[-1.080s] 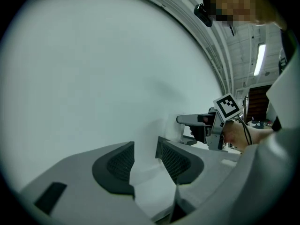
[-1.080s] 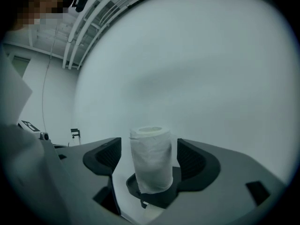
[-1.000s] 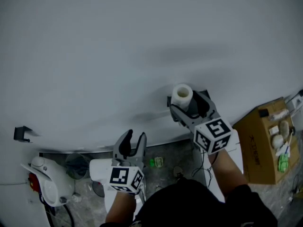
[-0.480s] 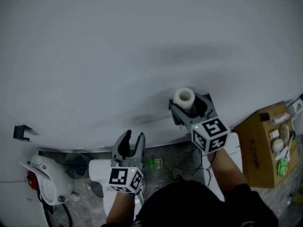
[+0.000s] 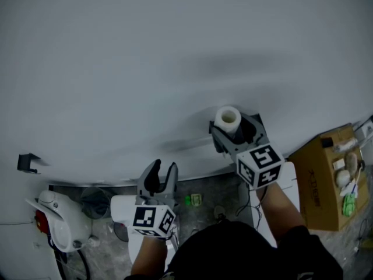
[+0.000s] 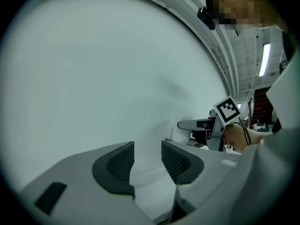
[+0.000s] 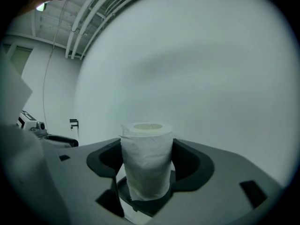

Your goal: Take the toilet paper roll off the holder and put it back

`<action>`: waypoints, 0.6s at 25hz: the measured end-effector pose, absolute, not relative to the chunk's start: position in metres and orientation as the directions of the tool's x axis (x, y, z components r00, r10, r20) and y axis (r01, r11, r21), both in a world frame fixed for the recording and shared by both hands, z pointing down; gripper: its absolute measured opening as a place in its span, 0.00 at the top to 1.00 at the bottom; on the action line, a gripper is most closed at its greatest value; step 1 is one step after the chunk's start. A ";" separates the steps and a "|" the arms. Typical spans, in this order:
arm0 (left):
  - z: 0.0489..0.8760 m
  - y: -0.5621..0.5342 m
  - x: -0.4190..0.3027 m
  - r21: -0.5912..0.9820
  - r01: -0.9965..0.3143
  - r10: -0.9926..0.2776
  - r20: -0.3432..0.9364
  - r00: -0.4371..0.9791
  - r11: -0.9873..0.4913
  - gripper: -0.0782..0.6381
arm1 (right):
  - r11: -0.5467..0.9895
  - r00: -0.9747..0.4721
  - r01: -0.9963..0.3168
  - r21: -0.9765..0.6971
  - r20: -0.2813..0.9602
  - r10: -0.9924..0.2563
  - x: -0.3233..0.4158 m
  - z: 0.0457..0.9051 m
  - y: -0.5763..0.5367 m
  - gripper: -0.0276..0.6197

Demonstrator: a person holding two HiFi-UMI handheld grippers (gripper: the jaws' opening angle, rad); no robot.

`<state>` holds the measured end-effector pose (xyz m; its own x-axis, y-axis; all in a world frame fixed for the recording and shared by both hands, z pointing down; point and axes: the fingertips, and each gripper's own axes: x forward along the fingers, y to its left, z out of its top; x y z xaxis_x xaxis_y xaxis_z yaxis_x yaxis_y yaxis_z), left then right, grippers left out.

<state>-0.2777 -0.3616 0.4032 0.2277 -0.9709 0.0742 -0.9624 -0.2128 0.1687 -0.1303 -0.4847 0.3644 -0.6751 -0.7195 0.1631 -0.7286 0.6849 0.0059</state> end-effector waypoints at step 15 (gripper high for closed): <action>0.399 -0.337 -0.279 0.159 -0.966 -0.974 0.075 0.216 -0.202 0.66 | 0.676 -0.671 -0.737 0.010 0.109 -0.734 -0.127 0.352 -0.468 0.50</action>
<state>-0.2786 -0.3372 0.3988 0.2158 -0.9735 0.0753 -0.9665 -0.2020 0.1586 -0.1273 -0.4684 0.3517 -0.6707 -0.7336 0.1093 -0.7372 0.6756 0.0101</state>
